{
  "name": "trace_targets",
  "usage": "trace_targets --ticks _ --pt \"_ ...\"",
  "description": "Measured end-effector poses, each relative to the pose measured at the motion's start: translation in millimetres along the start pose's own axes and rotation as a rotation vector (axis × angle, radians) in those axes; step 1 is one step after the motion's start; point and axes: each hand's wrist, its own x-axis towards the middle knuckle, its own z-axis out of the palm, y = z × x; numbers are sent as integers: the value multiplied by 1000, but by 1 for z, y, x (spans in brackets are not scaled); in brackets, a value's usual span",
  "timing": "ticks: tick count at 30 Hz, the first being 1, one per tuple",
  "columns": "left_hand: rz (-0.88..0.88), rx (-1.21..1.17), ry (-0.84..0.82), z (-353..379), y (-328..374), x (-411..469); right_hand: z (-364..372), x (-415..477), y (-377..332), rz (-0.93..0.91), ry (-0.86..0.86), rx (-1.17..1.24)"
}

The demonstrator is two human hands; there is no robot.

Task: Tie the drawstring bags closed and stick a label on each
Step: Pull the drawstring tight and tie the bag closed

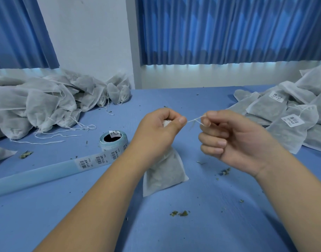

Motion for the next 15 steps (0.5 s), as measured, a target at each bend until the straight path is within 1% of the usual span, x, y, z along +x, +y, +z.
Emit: trace_targets --ticks 3,6,8,10,15 --pt "-15 -23 17 0 0 1 1 0 -1 3 -24 25" --pt "-16 -26 26 0 0 2 0 0 -2 48 66 -21" --pt "-5 4 -4 1 0 1 -2 1 -2 23 106 -8" --pt "-28 -1 -63 2 -1 0 -4 2 -2 -37 151 54" --pt "-80 -75 -298 2 2 -5 -13 6 -7 -176 355 254"
